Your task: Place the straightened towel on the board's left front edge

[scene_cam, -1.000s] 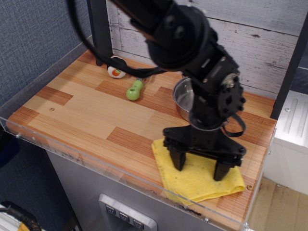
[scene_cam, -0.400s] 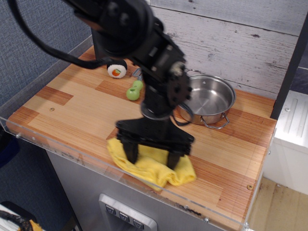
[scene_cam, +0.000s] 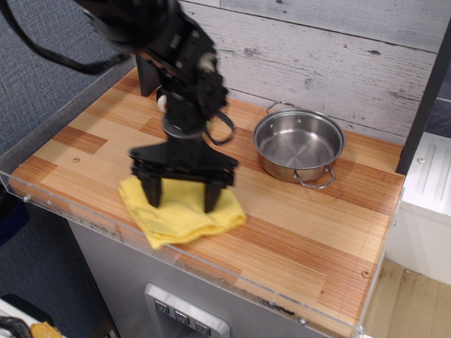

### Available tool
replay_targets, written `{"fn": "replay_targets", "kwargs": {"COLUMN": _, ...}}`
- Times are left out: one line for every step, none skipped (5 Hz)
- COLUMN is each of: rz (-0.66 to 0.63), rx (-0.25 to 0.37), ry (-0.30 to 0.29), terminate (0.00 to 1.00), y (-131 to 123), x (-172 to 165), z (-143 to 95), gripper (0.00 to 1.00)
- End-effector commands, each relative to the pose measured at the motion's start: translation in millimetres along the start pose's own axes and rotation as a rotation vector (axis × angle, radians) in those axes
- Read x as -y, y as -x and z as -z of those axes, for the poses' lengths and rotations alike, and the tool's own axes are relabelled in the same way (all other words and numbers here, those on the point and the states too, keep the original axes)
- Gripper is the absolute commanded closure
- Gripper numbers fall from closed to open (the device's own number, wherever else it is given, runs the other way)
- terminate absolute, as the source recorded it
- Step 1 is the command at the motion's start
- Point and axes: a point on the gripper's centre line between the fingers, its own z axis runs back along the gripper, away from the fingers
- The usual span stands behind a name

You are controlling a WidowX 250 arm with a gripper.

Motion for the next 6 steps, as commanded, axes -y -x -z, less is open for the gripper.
{"fn": "replay_targets", "kwargs": {"rz": -0.135, "rx": 0.019, "ry": -0.020, "terminate": 0.00, "y": -27, "x": -49, "z": -1, "gripper": 0.00}}
{"fn": "replay_targets", "kwargs": {"rz": -0.196, "rx": 0.008, "ry": -0.040, "terminate": 0.00, "y": -34, "x": -74, "z": 4, "gripper": 0.00}}
{"fn": "replay_targets", "kwargs": {"rz": -0.259, "rx": 0.004, "ry": -0.057, "terminate": 0.00, "y": -39, "x": -96, "z": 6, "gripper": 0.00}}
{"fn": "replay_targets", "kwargs": {"rz": -0.311, "rx": 0.014, "ry": -0.077, "terminate": 0.00, "y": -44, "x": -116, "z": 2, "gripper": 0.00}}
{"fn": "replay_targets", "kwargs": {"rz": -0.343, "rx": 0.048, "ry": -0.070, "terminate": 0.00, "y": -58, "x": -128, "z": -2, "gripper": 0.00}}
{"fn": "replay_targets", "kwargs": {"rz": -0.362, "rx": 0.069, "ry": -0.063, "terminate": 0.00, "y": -67, "x": -134, "z": -4, "gripper": 0.00}}
